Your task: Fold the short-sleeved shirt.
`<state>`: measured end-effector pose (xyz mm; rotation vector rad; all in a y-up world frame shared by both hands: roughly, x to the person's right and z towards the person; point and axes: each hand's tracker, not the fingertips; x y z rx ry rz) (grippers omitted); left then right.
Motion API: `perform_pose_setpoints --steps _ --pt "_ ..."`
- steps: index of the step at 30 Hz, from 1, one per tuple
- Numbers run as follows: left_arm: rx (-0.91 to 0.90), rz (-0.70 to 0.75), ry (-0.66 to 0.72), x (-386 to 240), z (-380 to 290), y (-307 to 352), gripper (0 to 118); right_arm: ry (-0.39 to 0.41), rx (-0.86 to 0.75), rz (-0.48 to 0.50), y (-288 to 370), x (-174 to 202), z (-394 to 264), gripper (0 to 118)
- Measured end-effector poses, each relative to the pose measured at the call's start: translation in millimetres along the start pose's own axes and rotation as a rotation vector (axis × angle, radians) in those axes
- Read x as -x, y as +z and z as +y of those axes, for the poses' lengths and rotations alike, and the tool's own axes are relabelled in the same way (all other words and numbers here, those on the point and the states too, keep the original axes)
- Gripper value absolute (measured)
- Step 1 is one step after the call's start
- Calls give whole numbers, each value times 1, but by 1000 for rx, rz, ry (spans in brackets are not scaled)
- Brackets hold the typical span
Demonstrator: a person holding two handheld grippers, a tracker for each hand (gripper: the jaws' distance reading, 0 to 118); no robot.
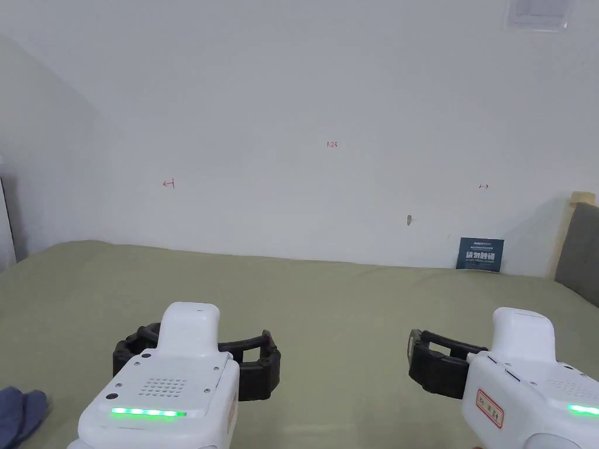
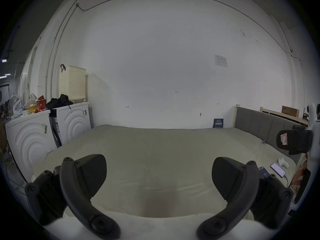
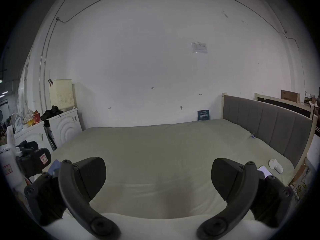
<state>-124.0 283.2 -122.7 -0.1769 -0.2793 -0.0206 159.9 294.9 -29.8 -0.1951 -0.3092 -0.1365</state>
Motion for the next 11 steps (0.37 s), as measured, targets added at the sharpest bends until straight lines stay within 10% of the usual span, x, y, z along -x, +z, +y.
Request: perform_pose_setpoints --steps 11 --pt "-1 -10 -8 -3 -2 3 118 -66 11 28 -2 -7 3 118"
